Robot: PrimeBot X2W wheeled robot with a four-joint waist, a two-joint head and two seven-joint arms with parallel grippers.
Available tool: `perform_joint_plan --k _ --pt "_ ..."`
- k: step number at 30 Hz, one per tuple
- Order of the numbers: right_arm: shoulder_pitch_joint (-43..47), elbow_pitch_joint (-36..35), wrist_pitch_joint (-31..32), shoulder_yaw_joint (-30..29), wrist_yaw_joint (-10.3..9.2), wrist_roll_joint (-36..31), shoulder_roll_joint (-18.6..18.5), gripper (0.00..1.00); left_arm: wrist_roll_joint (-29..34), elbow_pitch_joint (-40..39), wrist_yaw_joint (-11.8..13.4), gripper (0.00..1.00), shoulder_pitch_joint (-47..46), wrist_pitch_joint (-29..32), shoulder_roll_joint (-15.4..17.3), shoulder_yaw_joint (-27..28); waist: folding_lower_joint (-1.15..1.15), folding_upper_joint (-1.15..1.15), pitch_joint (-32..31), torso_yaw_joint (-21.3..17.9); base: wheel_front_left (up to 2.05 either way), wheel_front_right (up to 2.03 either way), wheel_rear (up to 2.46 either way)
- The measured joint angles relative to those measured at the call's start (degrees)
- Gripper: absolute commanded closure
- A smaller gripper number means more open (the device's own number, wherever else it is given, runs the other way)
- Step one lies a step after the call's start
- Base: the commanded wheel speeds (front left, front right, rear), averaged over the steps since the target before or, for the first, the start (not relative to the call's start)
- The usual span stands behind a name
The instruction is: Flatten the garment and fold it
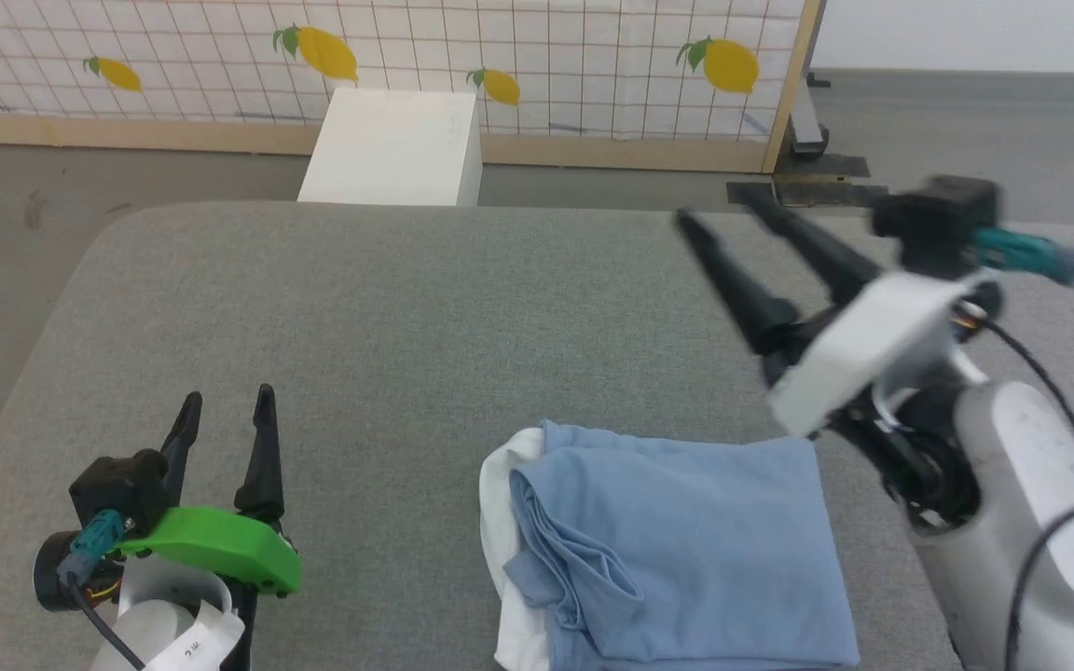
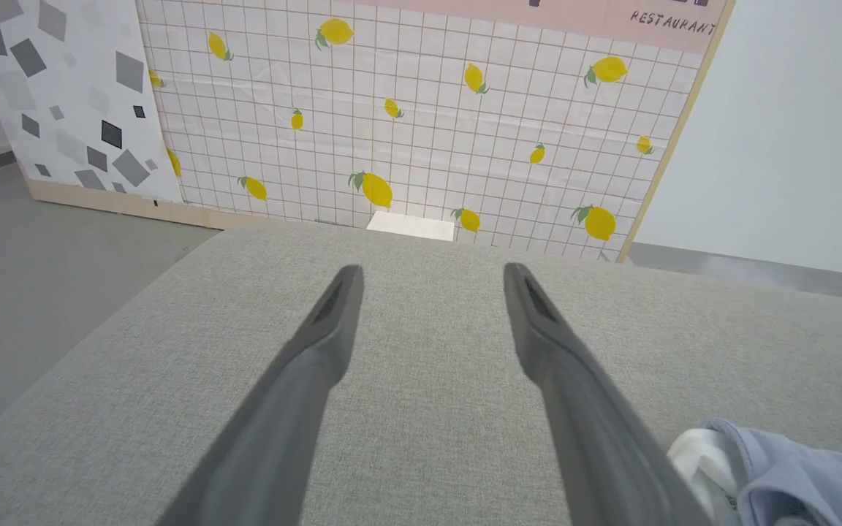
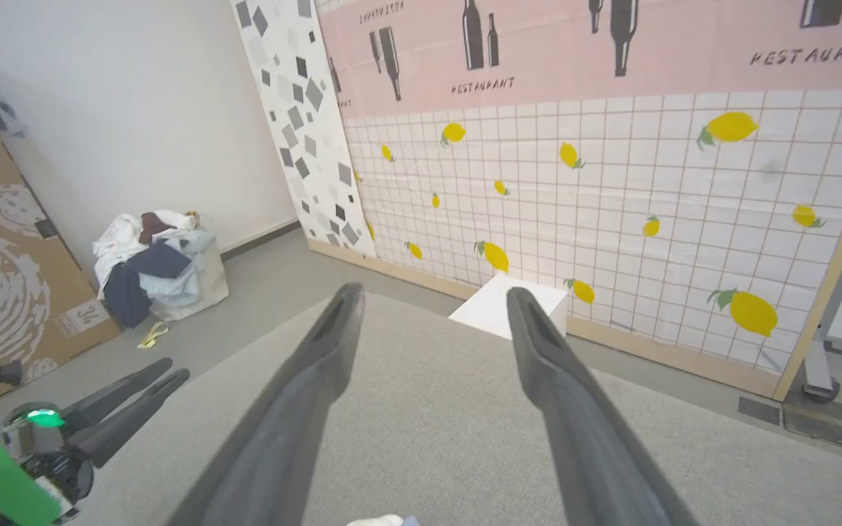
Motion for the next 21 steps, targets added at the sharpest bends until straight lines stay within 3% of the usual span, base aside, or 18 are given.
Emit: perform_joint_plan --k 12,16,21 --pt "12.7 -2.4 -22.4 -17.3 0.0 -10.6 1.2 0.0 0.8 -1.3 0.7 0.0 0.3 -0.5 0.4 0.0 0.0 0.0 -1.2 -1.5 0.0 0.0 0.0" --pt "16.9 -2.2 -26.6 -23.4 0.0 -13.4 2.9 0.0 0.8 -1.6 1.2 0.0 0.4 -0.5 0.4 0.0 0.0 0.0 -1.3 -1.4 0.0 0.0 0.0" --pt "21.5 -1.7 -27.8 -26.8 0.0 -15.7 4.4 0.0 0.7 -1.7 1.3 0.0 0.8 -0.5 0.4 -0.2 0.0 0.0 -1.5 -1.3 0.0 0.0 0.0"
